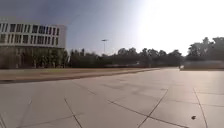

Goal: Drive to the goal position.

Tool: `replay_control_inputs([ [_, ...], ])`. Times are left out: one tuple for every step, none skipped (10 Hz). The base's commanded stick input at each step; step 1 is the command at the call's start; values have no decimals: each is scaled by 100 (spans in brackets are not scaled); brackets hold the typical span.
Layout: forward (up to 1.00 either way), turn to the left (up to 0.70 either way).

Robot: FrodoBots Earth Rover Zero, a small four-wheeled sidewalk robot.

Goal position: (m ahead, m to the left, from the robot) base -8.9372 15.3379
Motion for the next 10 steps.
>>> replay_control_inputs([
  [7,0],
  [7,0],
  [6,0],
  [6,0],
  [6,0],
  [7,0],
  [6,0],
  [7,0],
  [7,0],
  [7,0],
])
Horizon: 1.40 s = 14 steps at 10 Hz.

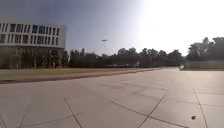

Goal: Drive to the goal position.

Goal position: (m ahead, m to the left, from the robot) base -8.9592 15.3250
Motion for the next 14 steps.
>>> replay_control_inputs([
  [6,0],
  [7,0],
  [7,0],
  [7,0],
  [7,0],
  [7,0],
  [7,0],
  [7,0],
  [7,0],
  [7,0],
  [6,0],
  [7,0],
  [7,0],
  [6,0],
])
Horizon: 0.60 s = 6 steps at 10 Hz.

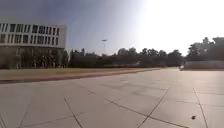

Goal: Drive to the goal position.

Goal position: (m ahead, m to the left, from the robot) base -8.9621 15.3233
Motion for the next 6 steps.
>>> replay_control_inputs([
  [6,0],
  [7,0],
  [7,0],
  [7,0],
  [7,0],
  [7,0],
])
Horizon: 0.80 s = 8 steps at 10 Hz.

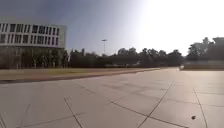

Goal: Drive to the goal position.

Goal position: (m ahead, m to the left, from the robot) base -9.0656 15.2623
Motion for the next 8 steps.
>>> replay_control_inputs([
  [7,0],
  [6,0],
  [7,0],
  [6,0],
  [6,0],
  [6,0],
  [7,0],
  [6,0],
])
